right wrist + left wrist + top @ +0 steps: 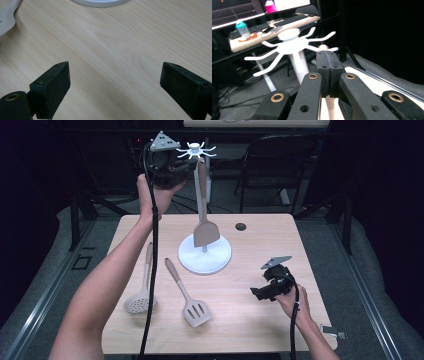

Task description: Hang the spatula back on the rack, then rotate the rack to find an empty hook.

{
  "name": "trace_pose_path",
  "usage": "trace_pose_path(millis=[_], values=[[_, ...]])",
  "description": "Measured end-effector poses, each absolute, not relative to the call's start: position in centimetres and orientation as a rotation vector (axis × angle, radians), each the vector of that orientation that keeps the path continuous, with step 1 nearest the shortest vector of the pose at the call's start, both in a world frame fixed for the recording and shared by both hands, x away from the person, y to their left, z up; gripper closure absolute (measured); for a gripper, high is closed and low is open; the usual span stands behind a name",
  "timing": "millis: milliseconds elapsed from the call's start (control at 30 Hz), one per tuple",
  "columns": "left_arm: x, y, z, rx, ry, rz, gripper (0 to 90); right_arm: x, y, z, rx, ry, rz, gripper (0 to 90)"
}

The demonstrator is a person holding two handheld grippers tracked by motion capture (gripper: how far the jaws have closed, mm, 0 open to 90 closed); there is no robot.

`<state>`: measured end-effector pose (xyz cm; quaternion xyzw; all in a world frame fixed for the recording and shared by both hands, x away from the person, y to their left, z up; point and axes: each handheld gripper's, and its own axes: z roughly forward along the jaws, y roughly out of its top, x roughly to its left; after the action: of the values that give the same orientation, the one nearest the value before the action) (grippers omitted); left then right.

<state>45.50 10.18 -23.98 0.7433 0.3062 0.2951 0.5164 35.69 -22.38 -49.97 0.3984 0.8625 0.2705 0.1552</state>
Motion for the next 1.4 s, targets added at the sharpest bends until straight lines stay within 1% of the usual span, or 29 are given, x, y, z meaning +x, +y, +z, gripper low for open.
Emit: trace_pose_path(millis=[100, 667, 1400], values=[[45.7, 10.4, -24.0, 1.782, 0.752, 0.726, 90.0, 35.7, -22.4, -50.0, 1.139, 2.472, 0.768, 9.1], [46.7, 12.3, -24.3, 1.756, 0.81, 0.724, 90.0, 35.7, -22.3, -50.0, 1.144, 2.473, 0.779, 9.1], [47.7, 12.5, -24.4, 1.746, 0.849, 0.739, 90.0, 35.8, -22.1, -50.0, 1.128, 2.512, 0.758, 9.6]])
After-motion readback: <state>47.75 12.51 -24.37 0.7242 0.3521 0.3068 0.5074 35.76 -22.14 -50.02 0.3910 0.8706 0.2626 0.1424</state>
